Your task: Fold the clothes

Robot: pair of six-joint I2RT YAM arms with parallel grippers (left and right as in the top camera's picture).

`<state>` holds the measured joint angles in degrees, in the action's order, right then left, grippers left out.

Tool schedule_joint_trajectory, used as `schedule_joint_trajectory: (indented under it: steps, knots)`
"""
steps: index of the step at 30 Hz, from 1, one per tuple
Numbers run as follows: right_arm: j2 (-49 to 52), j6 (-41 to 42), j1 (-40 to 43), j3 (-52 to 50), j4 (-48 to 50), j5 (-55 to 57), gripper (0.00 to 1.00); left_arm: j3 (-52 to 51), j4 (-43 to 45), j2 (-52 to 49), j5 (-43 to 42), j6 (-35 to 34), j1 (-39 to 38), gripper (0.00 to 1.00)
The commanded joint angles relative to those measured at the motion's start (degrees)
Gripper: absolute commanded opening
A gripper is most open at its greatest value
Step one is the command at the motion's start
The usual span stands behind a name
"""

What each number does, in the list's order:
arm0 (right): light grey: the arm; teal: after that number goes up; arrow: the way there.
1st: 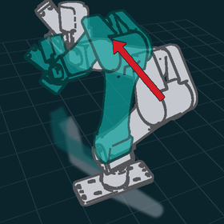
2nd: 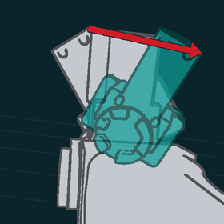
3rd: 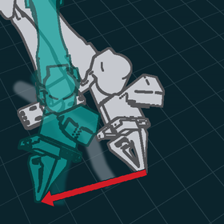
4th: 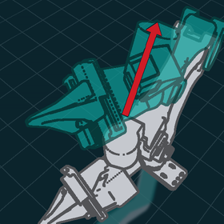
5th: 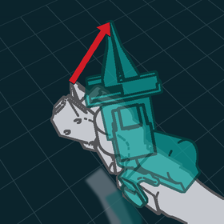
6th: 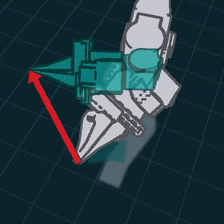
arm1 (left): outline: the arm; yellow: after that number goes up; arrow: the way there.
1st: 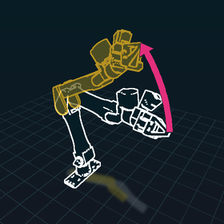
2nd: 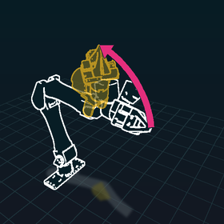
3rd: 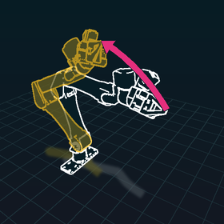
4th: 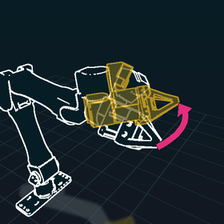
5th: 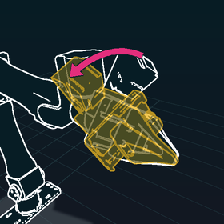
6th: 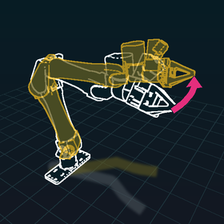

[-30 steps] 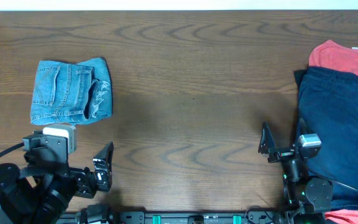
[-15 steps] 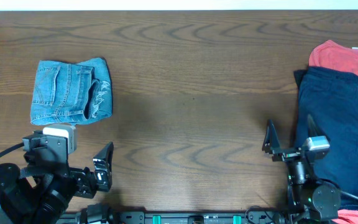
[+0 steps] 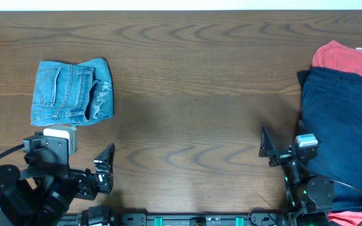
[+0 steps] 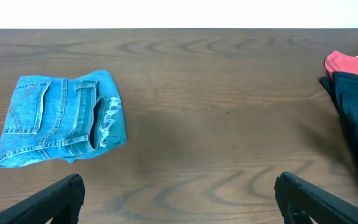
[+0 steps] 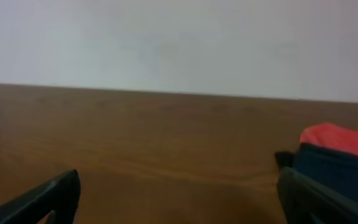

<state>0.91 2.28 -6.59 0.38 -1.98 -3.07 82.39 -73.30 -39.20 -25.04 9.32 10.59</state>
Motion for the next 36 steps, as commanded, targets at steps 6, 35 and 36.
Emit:
schedule_joint_trajectory:
  steps: [6, 35, 36]
  knots:
    - [-0.6, -0.7, 0.5, -0.1, -1.9, -0.6, 0.99, 0.6, 0.0, 0.0, 0.3, 0.9, -0.2, 0.98]
    - [-0.6, -0.7, 0.5, -0.1, -1.9, -0.6, 0.99, 0.3, 0.3, 0.5, 2.4, 2.0, -2.4, 0.98]
    - [-0.6, -0.7, 0.5, -0.1, -2.0, -0.6, 0.99, -0.2, 1.6, 0.6, 2.4, 2.0, -3.4, 0.98]
